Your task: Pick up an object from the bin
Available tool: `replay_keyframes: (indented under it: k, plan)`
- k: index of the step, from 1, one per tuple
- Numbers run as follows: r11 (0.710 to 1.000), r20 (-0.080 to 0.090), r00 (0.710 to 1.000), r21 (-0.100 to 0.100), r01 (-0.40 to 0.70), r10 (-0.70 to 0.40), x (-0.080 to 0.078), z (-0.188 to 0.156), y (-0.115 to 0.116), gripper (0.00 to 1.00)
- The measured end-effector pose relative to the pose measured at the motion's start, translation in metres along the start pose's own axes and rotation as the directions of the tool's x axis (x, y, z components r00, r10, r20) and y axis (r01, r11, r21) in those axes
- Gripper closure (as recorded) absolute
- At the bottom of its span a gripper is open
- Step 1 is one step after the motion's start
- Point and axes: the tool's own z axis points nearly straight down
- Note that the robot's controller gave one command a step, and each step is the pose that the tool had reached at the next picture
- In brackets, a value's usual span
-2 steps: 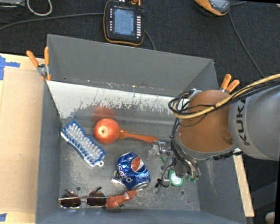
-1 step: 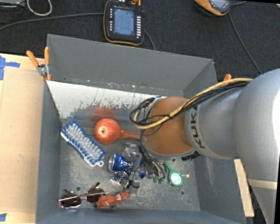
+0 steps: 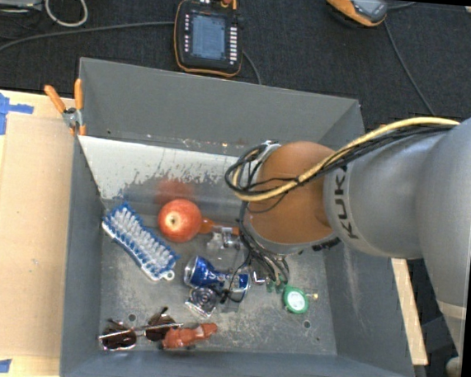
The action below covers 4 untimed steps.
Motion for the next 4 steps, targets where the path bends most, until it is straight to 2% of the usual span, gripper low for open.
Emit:
replay_keyframes:
  k: [1, 2, 3, 4]
  plan:
    - [0.998, -0.017, 0.998, -0.004, -0.064, 0.064, 0.010, 0.041, -0.002, 0.00]
    - [0.994, -0.003, 0.994, -0.002, -0.114, 0.114, 0.003, 0.041, -0.013, 0.00]
    - [0.997, -0.008, 0.997, -0.004, -0.073, 0.073, 0.006, 0.038, -0.004, 1.00]
    - [0.997, -0.008, 0.997, -0.004, -0.073, 0.073, 0.006, 0.038, -0.004, 1.00]
